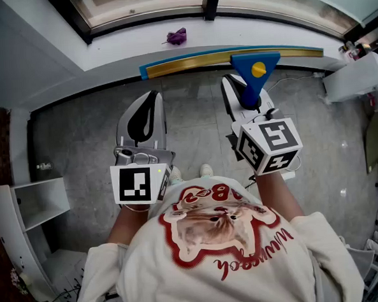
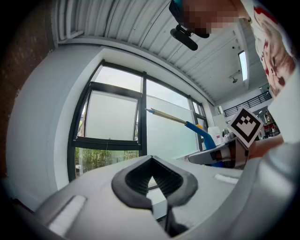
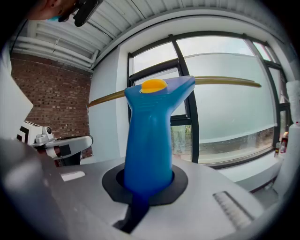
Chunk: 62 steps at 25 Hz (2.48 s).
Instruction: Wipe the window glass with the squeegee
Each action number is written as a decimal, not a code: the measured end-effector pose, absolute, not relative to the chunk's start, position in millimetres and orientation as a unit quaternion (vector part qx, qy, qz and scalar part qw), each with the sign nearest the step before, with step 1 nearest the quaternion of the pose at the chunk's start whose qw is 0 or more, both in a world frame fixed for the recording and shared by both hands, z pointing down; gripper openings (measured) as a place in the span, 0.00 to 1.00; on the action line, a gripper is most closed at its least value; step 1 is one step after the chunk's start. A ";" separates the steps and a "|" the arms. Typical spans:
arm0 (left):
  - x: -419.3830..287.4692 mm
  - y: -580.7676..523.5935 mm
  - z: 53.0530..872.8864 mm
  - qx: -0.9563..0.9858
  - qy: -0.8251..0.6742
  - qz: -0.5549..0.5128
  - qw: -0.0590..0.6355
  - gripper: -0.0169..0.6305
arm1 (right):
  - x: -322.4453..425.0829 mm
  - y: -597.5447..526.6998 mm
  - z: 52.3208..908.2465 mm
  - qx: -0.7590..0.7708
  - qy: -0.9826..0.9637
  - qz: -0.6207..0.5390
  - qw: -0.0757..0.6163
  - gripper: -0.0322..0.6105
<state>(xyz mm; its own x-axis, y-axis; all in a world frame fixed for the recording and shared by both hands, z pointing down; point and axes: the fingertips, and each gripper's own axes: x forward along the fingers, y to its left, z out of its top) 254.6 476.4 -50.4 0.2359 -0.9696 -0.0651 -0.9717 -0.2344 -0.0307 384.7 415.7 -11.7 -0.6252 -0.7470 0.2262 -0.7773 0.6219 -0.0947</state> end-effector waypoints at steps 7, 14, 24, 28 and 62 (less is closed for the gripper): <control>256.0 482.1 -49.3 -0.785 0.618 0.019 0.031 0.03 | 384.3 423.2 -8.3 0.423 -0.897 0.097 0.081 0.09; 257.8 490.7 -49.3 -0.786 0.618 0.018 0.030 0.03 | 383.3 434.4 -5.6 0.419 -0.899 0.100 0.081 0.09; 243.9 500.6 -44.3 -0.786 0.618 0.019 0.026 0.03 | 372.7 441.7 -6.7 0.416 -0.901 0.110 0.055 0.09; 222.6 507.3 -41.4 -0.783 0.622 0.020 0.022 0.03 | 359.1 447.5 -3.1 0.416 -0.901 0.111 0.056 0.09; 121.2 307.8 -8.9 -0.789 0.614 0.010 0.006 0.03 | 237.2 259.6 31.9 0.379 -0.918 0.074 0.097 0.09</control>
